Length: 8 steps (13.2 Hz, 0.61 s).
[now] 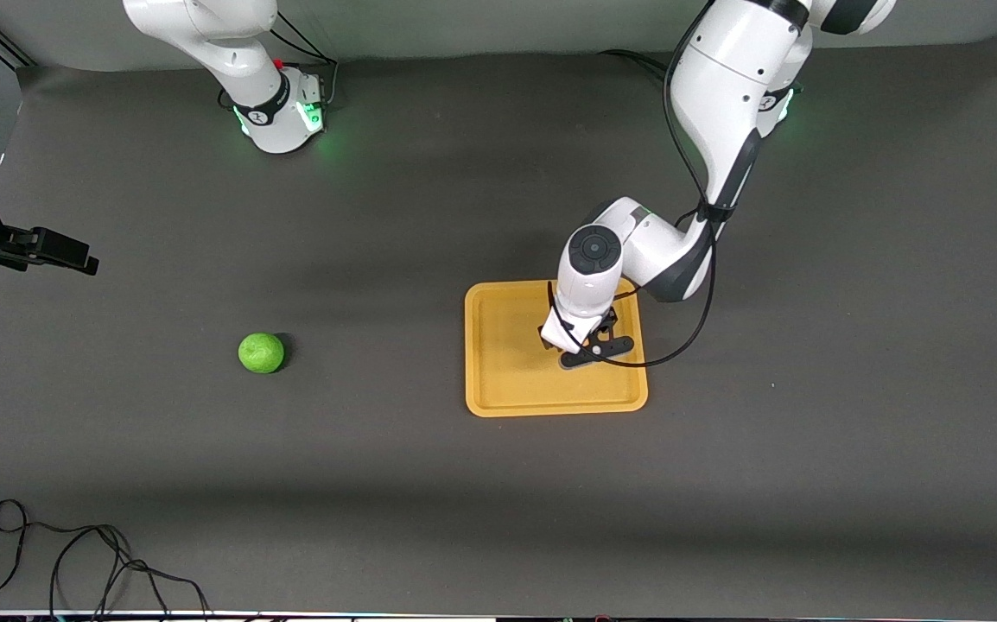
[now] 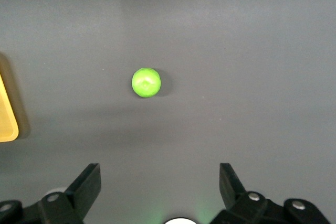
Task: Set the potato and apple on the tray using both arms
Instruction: 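Lower the potato onto the tray and open the left gripper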
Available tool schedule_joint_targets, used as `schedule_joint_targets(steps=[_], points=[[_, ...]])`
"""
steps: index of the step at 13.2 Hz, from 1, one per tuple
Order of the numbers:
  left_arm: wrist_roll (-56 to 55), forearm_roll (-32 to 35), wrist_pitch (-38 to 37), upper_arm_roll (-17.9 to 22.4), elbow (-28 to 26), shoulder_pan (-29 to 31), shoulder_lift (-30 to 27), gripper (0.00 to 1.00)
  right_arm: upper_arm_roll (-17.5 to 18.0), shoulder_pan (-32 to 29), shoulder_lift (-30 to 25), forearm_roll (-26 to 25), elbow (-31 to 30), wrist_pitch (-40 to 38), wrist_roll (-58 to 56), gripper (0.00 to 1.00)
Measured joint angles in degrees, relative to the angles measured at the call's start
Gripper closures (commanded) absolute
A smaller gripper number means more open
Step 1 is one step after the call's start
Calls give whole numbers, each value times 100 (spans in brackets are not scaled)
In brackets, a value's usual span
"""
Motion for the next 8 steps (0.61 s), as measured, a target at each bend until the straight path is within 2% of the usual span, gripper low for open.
schedule_joint_targets(steps=[1,2,4,8], points=[[0,56,0,-2,-1,0,0,54,0,0,0,0,0,0,0,0],[0,105,0,-2,-1,0,0,29,0,0,0,0,0,0,0,0],[0,153,0,4,-10,1,2,4,0,0,0,0,0,0,0,0],[31,199,-5,66,-20,111,-52,4,0,0,0,0,0,0,0,0]])
